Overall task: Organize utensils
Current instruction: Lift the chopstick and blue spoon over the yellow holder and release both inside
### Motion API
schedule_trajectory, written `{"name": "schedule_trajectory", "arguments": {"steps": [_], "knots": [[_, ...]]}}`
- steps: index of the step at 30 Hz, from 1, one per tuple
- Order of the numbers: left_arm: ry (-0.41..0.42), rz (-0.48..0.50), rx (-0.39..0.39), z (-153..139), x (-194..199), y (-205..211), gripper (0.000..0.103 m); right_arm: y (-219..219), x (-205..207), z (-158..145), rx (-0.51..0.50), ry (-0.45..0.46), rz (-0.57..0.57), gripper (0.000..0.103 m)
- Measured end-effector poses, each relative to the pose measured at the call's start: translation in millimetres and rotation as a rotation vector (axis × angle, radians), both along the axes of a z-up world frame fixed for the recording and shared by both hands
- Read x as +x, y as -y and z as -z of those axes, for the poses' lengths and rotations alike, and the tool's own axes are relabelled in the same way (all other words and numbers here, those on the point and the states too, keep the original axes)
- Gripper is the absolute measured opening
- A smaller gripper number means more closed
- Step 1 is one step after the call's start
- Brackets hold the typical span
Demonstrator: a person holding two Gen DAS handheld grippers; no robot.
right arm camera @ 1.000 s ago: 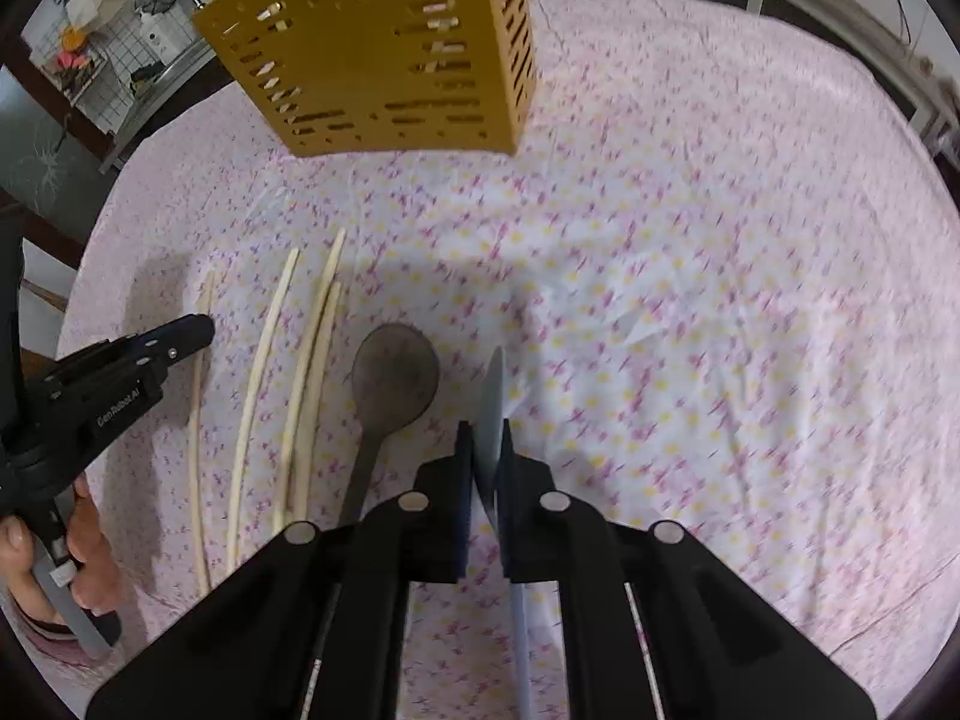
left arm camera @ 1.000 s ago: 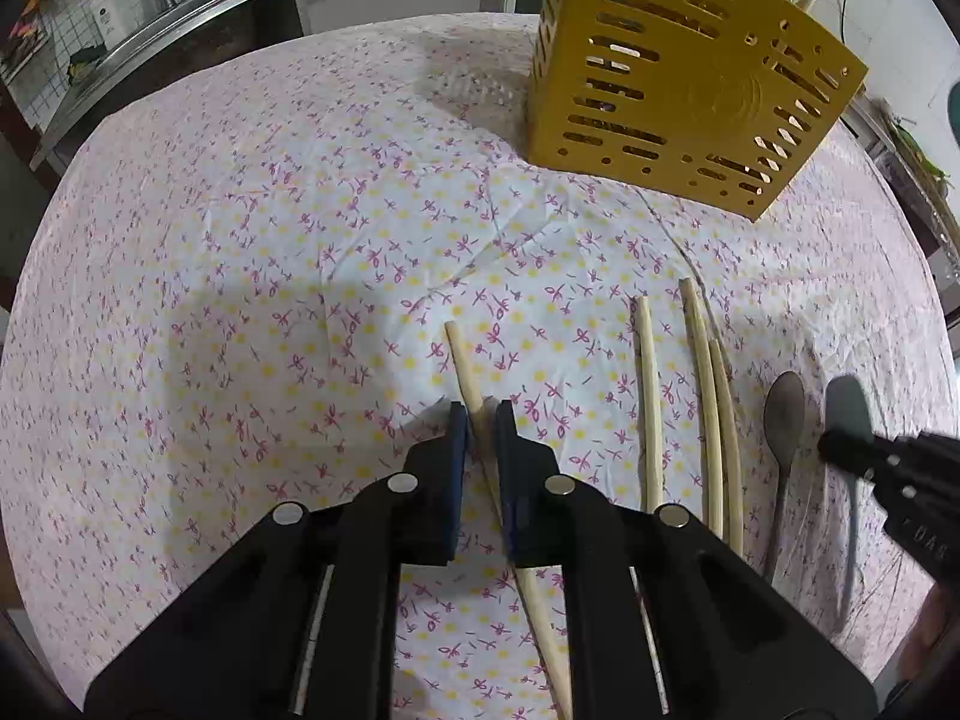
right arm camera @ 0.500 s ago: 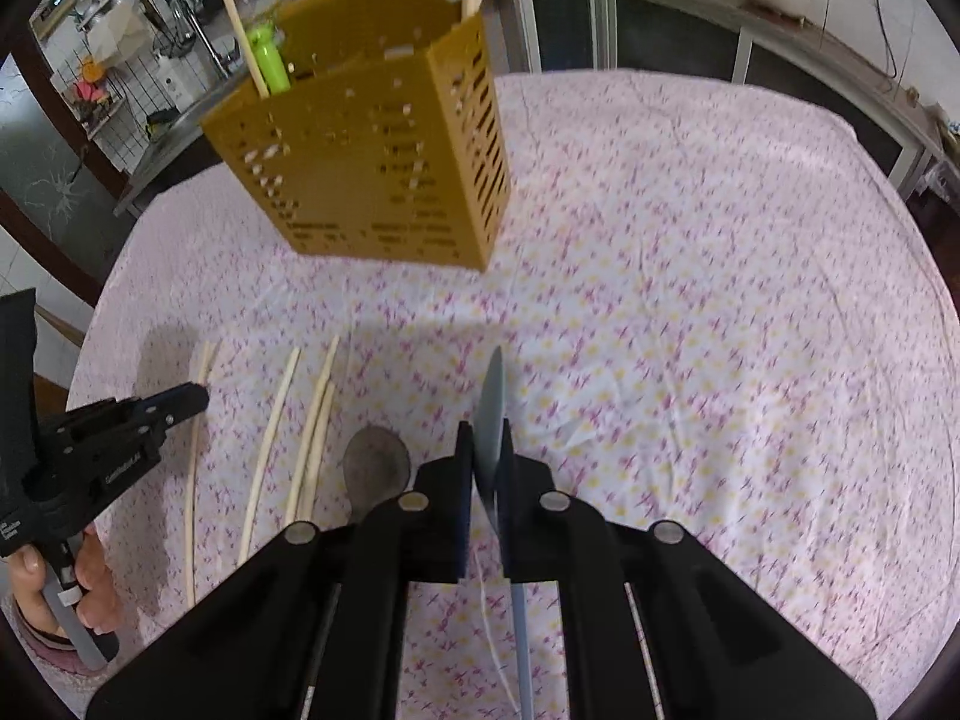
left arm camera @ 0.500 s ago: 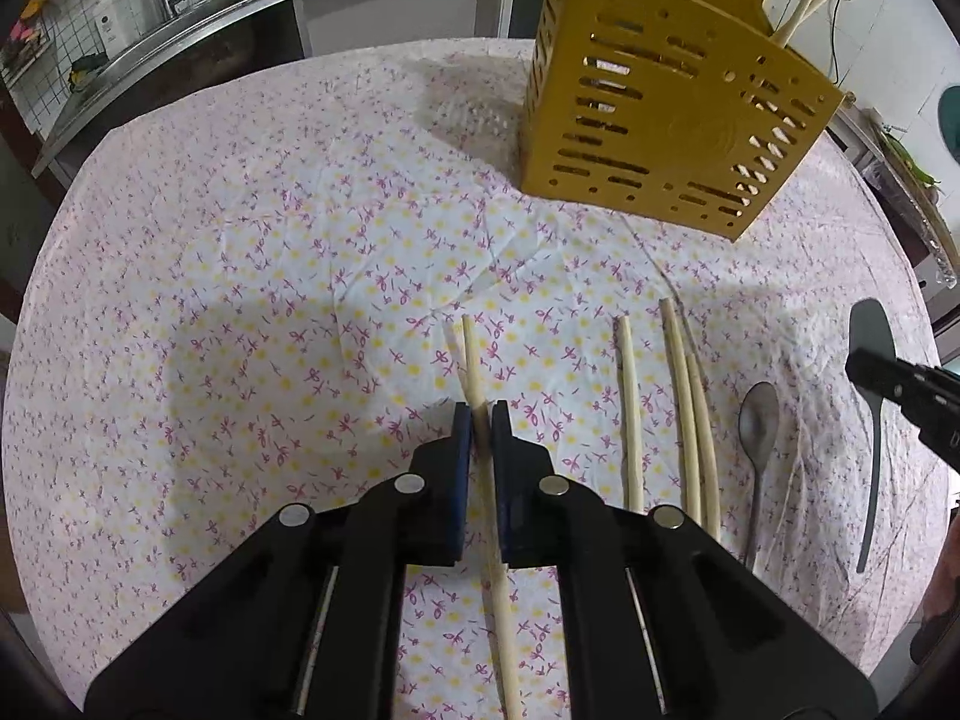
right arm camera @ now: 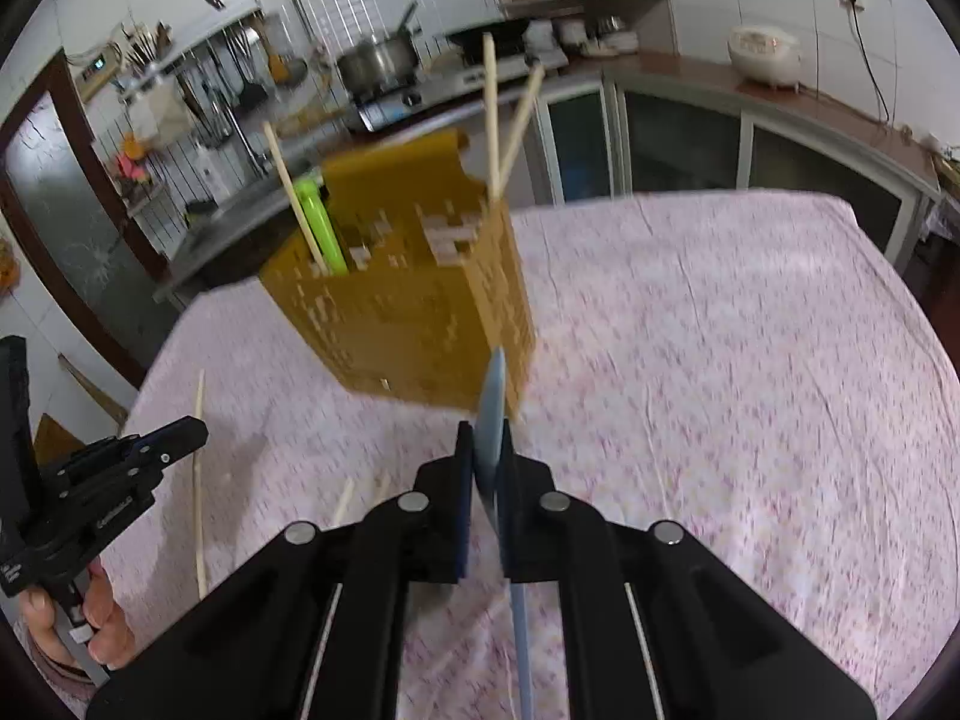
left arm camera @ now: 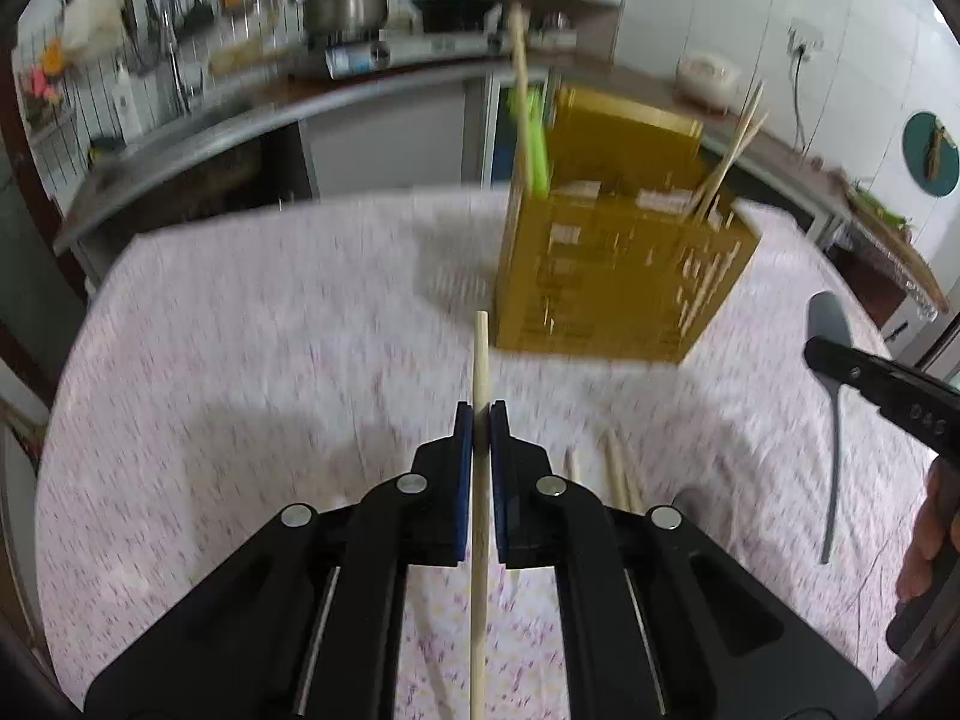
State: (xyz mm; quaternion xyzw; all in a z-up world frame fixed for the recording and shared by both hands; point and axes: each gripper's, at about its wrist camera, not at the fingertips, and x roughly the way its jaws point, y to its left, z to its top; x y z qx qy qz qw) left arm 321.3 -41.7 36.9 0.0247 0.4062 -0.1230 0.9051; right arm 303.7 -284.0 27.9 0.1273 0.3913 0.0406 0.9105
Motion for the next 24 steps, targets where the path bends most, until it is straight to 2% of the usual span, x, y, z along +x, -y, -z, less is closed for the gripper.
{"name": "schedule_trajectory", "arguments": {"steps": [7, 15, 20, 24], "knots": [[0.191, 0.009, -0.028, -60, -4, 14, 0.004, 8, 14, -34, 0.049, 0.135, 0.030, 0.007], [0.369, 0.017, -0.148, -132, 13, 33, 0.005, 2, 33, -90, 0.036, 0.318, 0.005, 0.007], [0.467, 0.031, -0.206, -156, 24, 45, 0.004, -8, 49, -116, 0.008, 0.448, -0.008, 0.007], [0.530, 0.037, -0.261, -162, 37, 50, 0.004, -9, 62, -119, 0.015, 0.521, -0.008, 0.007]]}}
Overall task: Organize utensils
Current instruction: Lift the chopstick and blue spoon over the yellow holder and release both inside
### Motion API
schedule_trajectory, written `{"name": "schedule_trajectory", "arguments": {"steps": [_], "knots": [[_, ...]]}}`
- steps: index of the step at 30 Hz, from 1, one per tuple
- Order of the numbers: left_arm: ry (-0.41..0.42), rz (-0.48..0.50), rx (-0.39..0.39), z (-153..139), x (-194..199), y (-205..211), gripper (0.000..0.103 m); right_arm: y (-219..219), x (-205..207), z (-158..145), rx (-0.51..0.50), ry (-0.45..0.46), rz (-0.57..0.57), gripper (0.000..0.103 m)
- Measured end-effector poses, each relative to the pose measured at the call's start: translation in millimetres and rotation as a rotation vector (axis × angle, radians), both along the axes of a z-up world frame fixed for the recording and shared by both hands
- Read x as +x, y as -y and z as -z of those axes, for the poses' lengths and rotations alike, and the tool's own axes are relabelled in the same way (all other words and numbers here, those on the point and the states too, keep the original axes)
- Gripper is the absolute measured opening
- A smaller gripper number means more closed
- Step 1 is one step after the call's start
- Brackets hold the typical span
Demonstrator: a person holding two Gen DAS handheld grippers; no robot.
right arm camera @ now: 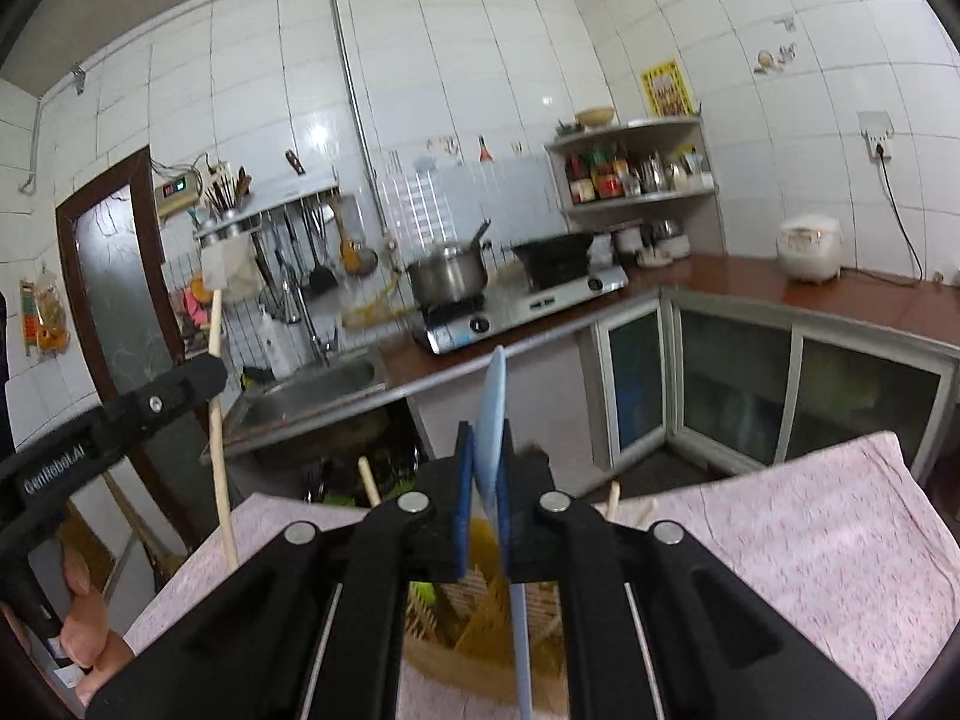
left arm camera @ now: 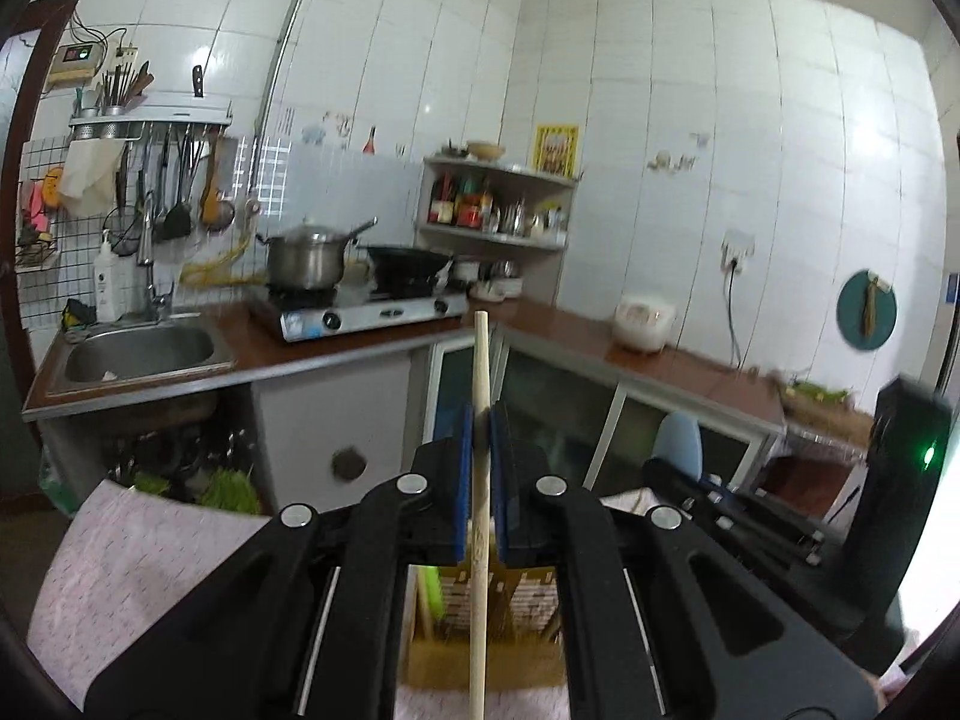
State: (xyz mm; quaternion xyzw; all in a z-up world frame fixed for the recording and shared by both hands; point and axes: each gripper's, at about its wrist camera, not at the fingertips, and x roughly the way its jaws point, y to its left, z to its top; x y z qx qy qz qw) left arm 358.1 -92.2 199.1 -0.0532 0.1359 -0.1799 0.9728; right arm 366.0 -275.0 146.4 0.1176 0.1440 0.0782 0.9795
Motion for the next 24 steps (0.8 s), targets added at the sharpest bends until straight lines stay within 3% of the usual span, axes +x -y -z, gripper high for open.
{"name": "schedule_trajectory", "arguments": {"steps": [6, 18, 21, 24], "knots": [[0.065, 0.016, -0.062, 7, 26, 0, 0.004, 9, 11, 13, 0.054, 0.102, 0.010, 0.007], [0.090, -0.006, -0.053, 63, 62, 9, 0.004, 10, 30, 50, 0.050, 0.131, 0.001, 0.007], [0.092, 0.001, -0.068, 62, 66, 8, 0.004, 9, 31, 54, 0.032, 0.128, 0.006, 0.007], [0.136, 0.008, -0.100, 41, 59, 6, 0.004, 9, 28, 49, 0.029, 0.145, 0.010, 0.007]]}}
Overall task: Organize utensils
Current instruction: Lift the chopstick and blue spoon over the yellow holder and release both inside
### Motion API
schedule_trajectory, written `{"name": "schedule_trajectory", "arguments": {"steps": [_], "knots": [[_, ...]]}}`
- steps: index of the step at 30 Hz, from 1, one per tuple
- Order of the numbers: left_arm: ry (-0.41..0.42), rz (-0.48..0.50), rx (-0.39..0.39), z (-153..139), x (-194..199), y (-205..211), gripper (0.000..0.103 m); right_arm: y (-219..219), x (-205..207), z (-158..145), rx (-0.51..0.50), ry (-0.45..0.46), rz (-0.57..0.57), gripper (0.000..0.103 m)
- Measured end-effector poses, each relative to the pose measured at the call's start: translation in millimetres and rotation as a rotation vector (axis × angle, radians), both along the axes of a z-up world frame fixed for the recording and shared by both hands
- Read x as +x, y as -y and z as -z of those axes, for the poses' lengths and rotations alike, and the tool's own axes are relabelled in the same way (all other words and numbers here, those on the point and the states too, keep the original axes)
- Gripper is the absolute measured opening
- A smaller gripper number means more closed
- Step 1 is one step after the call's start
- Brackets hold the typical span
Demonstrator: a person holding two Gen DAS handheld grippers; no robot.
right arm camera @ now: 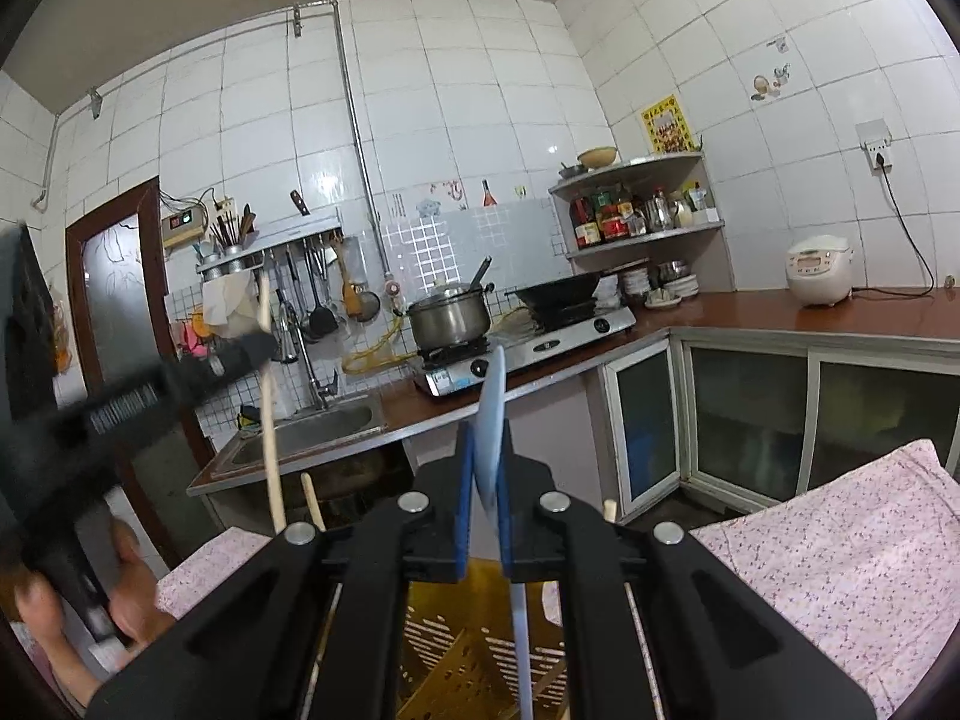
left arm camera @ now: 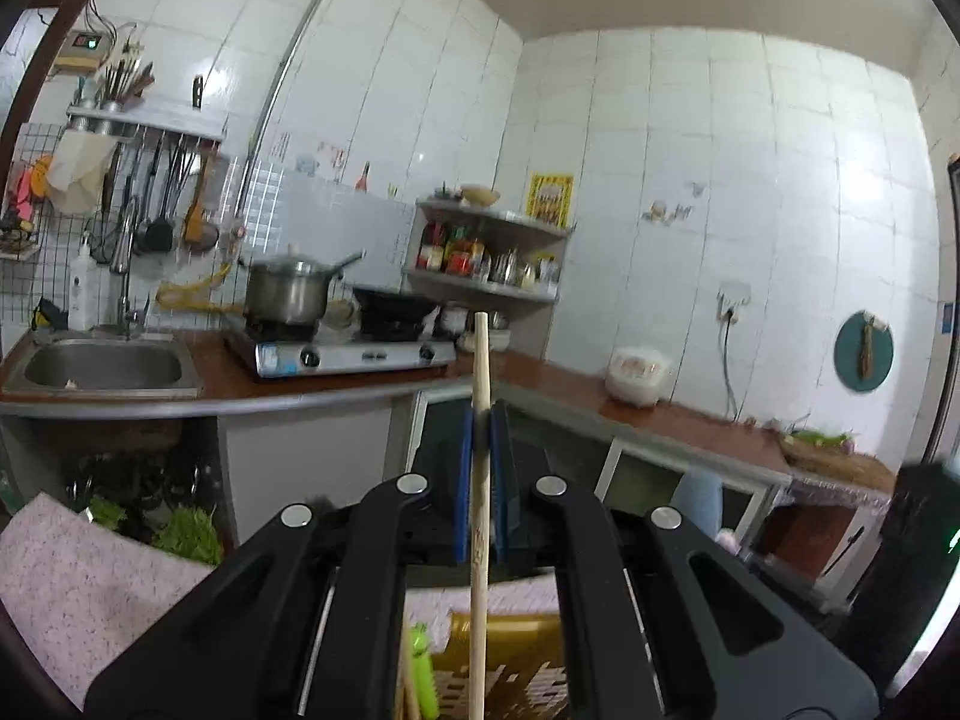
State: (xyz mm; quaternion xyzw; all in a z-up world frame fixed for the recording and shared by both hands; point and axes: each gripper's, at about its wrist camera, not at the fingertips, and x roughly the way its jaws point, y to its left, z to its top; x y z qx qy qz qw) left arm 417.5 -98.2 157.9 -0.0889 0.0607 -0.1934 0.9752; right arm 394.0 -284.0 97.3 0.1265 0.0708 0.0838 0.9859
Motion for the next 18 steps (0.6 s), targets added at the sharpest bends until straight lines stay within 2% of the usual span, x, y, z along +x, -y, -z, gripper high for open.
{"name": "schedule_trajectory", "arguments": {"steps": [3, 6, 9, 12, 16, 18], "knots": [[0.048, -0.010, 0.007, -10, -5, 1, 0.004, -1, -3, -4, 0.004, 0.012, -0.004, 0.007], [0.075, -0.033, 0.056, -1, -2, 8, 0.004, -3, 0, 0, 0.006, 0.002, -0.011, 0.007], [0.028, -0.008, 0.038, 19, 6, 10, 0.004, -4, 0, 9, 0.004, -0.003, -0.017, 0.007], [0.017, -0.027, 0.068, 34, 9, 11, 0.004, -4, 0, 15, 0.007, -0.002, -0.022, 0.007], [-0.048, -0.001, 0.053, 48, 7, 1, 0.004, -4, -2, 24, -0.010, -0.014, -0.024, 0.007], [-0.071, 0.003, 0.083, 57, 3, 0, 0.005, -4, -4, 32, -0.021, -0.028, -0.019, 0.007]]}}
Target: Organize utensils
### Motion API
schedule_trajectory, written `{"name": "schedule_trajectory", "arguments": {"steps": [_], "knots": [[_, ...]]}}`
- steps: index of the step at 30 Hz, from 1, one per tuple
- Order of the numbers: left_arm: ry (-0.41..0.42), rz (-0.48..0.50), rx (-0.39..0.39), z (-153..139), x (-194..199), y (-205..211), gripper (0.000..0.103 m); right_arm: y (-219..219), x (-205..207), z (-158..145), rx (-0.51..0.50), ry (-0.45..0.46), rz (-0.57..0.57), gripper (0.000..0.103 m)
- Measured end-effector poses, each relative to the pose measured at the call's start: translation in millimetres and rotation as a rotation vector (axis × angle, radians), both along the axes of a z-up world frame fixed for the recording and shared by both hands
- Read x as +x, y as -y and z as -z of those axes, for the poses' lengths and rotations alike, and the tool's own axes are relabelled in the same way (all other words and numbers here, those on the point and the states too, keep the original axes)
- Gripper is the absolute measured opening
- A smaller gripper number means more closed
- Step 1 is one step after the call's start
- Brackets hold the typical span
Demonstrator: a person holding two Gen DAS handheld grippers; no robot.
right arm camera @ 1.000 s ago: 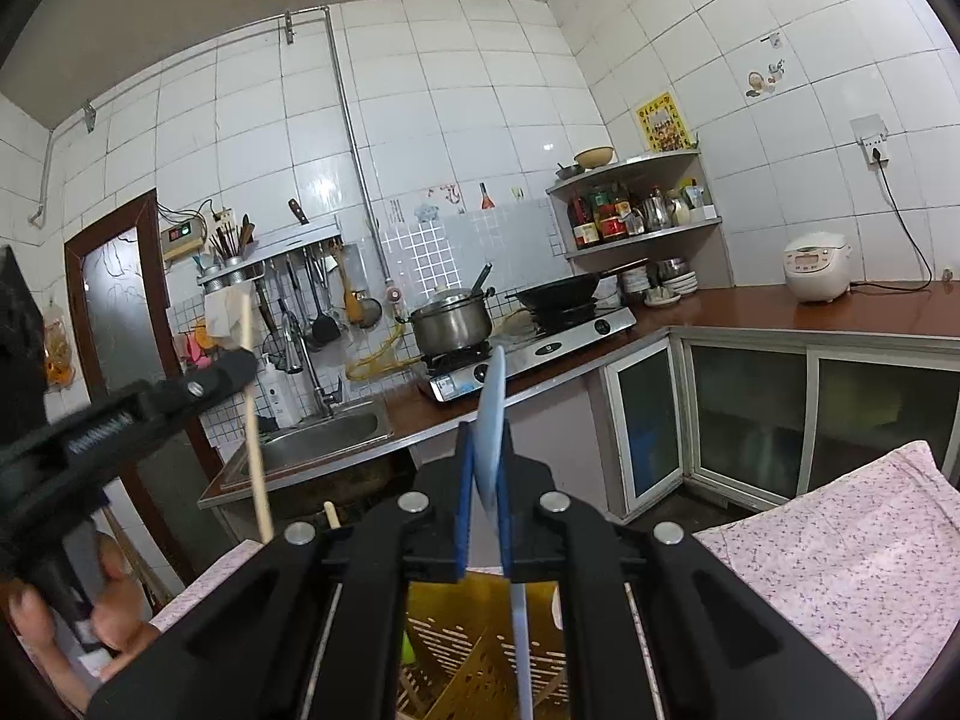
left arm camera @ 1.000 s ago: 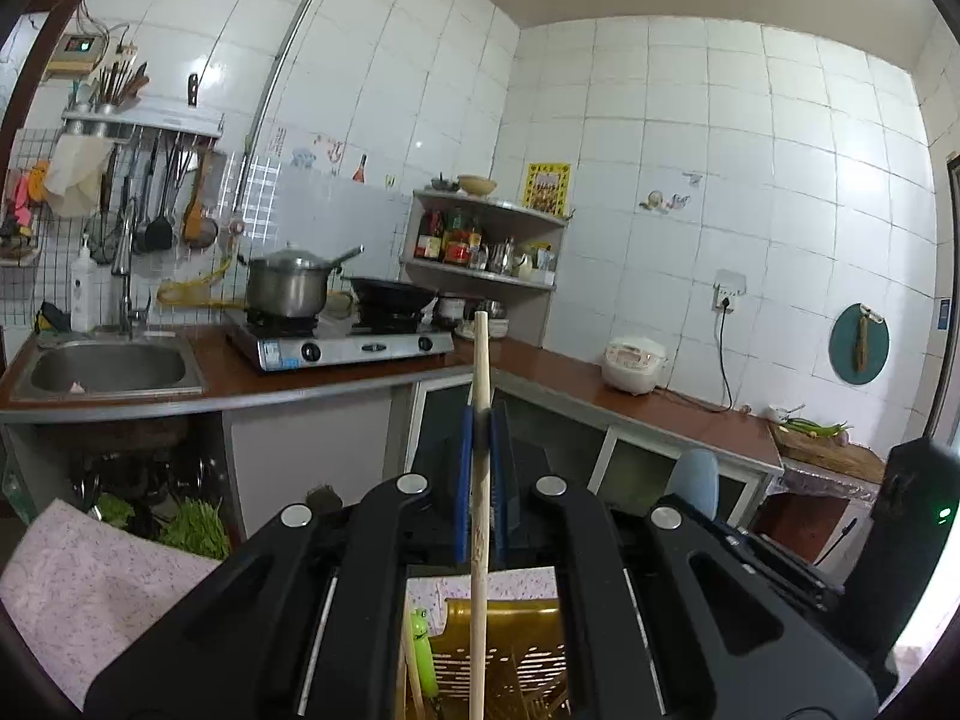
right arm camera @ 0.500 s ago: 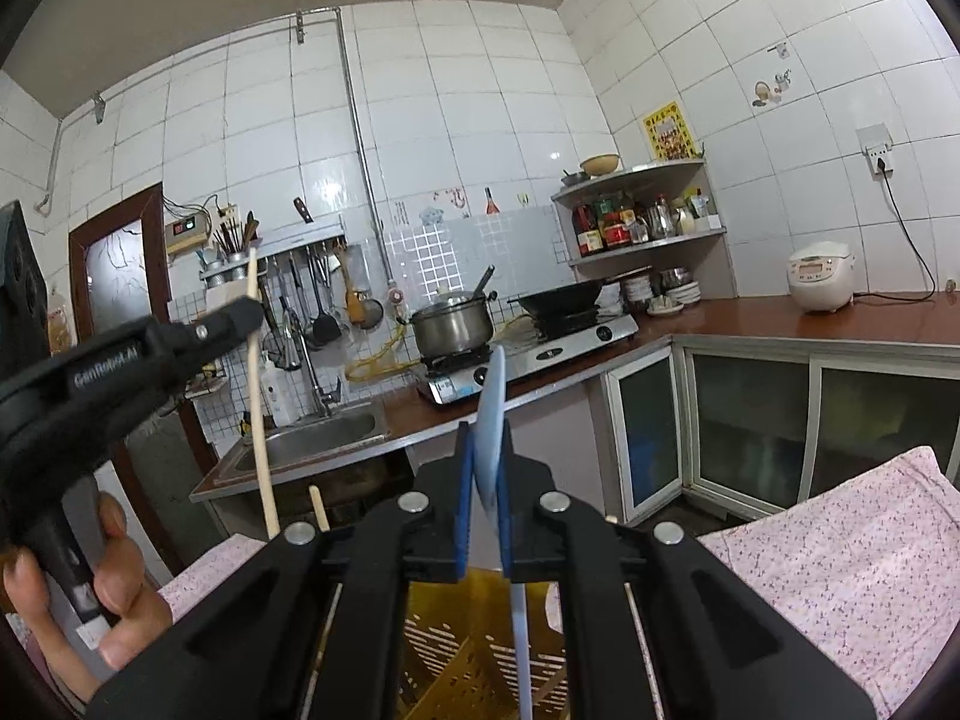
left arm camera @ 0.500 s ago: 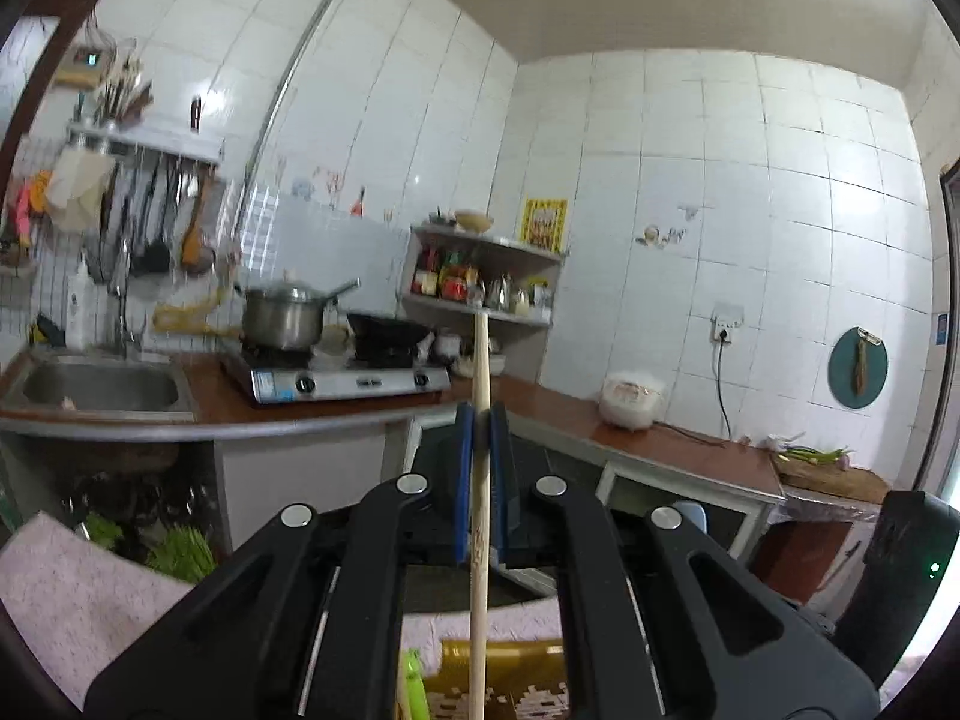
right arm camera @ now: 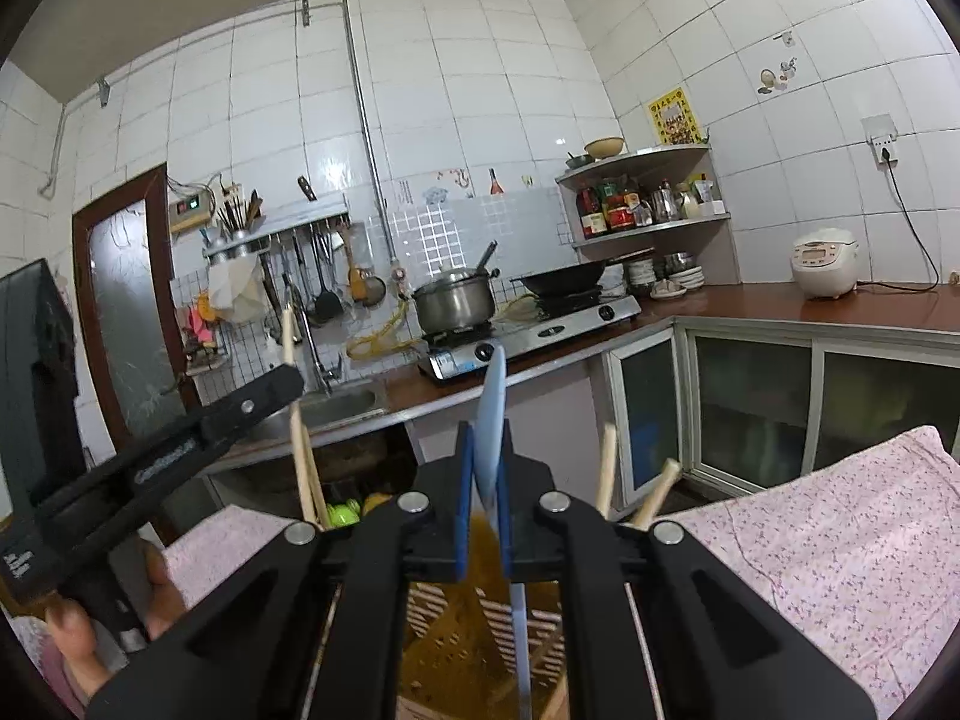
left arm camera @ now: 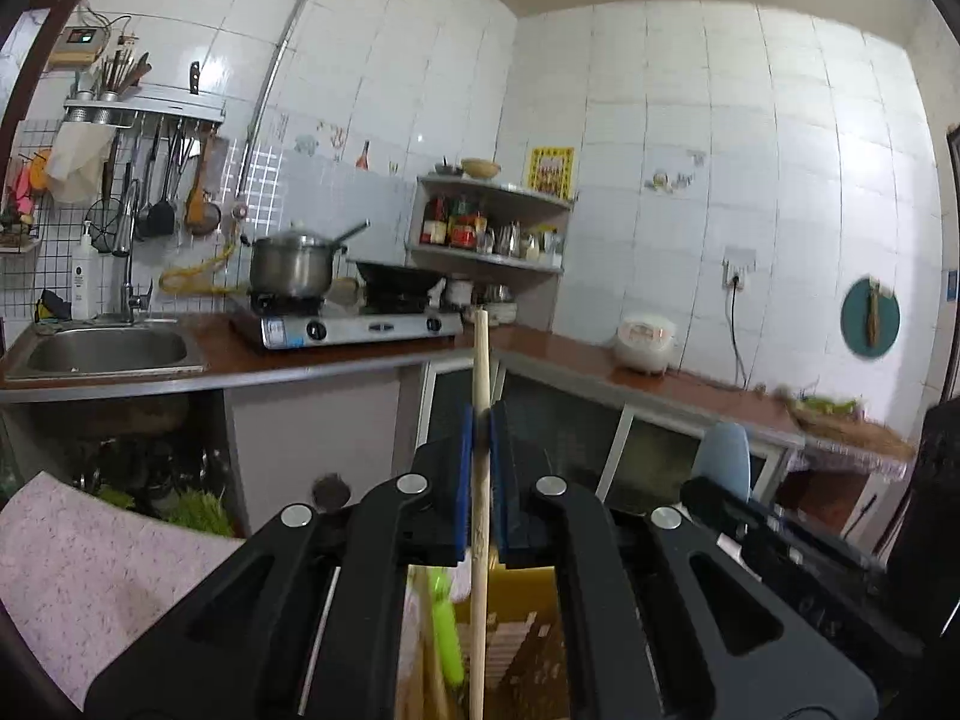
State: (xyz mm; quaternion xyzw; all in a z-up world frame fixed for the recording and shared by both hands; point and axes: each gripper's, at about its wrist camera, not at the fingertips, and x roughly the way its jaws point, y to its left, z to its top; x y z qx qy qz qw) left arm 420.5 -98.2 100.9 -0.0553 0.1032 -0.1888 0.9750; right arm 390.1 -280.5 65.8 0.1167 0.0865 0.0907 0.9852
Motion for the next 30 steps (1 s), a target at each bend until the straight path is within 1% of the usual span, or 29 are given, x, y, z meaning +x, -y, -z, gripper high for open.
{"name": "schedule_trajectory", "arguments": {"steps": [2, 7, 9, 11, 12, 13, 14, 15, 17, 18, 19, 20, 21, 22, 23, 26, 28, 30], "knots": [[-0.034, 0.011, 0.035, 10, -3, 0, 0.005, 2, 0, 6, -0.002, -0.022, 0.009, 0.007], [-0.111, 0.023, 0.073, 25, -13, -3, 0.005, 7, -3, 17, -0.004, -0.078, 0.028, 0.009], [-0.149, 0.020, 0.088, 27, -13, -2, 0.012, 6, -4, 20, -0.019, -0.114, 0.029, 0.009], [-0.198, 0.031, 0.083, 28, -16, -4, 0.028, 4, -7, 20, -0.043, -0.148, 0.035, 0.011], [-0.216, 0.029, 0.084, 26, -18, -4, 0.032, 4, -9, 19, -0.049, -0.157, 0.037, 0.021], [-0.238, 0.028, 0.085, 24, -21, -5, 0.040, 5, -13, 16, -0.044, -0.172, 0.042, 0.041], [-0.258, 0.040, 0.078, 19, -26, -8, 0.045, 6, -17, 12, -0.037, -0.175, 0.045, 0.048], [-0.270, 0.037, 0.080, 14, -30, -10, 0.049, 6, -22, 7, -0.033, -0.175, 0.051, 0.052], [-0.295, 0.013, 0.086, 2, -41, -17, 0.066, 8, -32, -4, -0.052, -0.187, 0.070, 0.054], [-0.311, 0.011, 0.082, -3, -46, -21, 0.071, 10, -36, -9, -0.059, -0.203, 0.082, 0.059], [-0.327, 0.009, 0.083, -7, -50, -25, 0.077, 12, -39, -13, -0.066, -0.224, 0.092, 0.063], [-0.341, -0.007, 0.091, -11, -57, -31, 0.083, 14, -44, -16, -0.085, -0.267, 0.110, 0.064], [-0.352, -0.020, 0.098, -13, -62, -35, 0.087, 16, -46, -18, -0.099, -0.300, 0.119, 0.066], [-0.369, -0.027, 0.110, -14, -66, -39, 0.093, 17, -48, -19, -0.111, -0.331, 0.129, 0.069], [-0.398, -0.035, 0.130, -12, -72, -44, 0.095, 17, -50, -16, -0.130, -0.393, 0.148, 0.070], [-0.480, -0.027, 0.178, 0, -83, -50, 0.098, 16, -53, -2, -0.176, -0.565, 0.158, 0.072], [-0.544, -0.022, 0.203, 13, -90, -54, 0.098, 16, -57, 10, -0.166, -0.663, 0.160, 0.074], [-0.592, -0.018, 0.212, 26, -96, -57, 0.098, 17, -62, 21, -0.154, -0.728, 0.150, 0.075]]}}
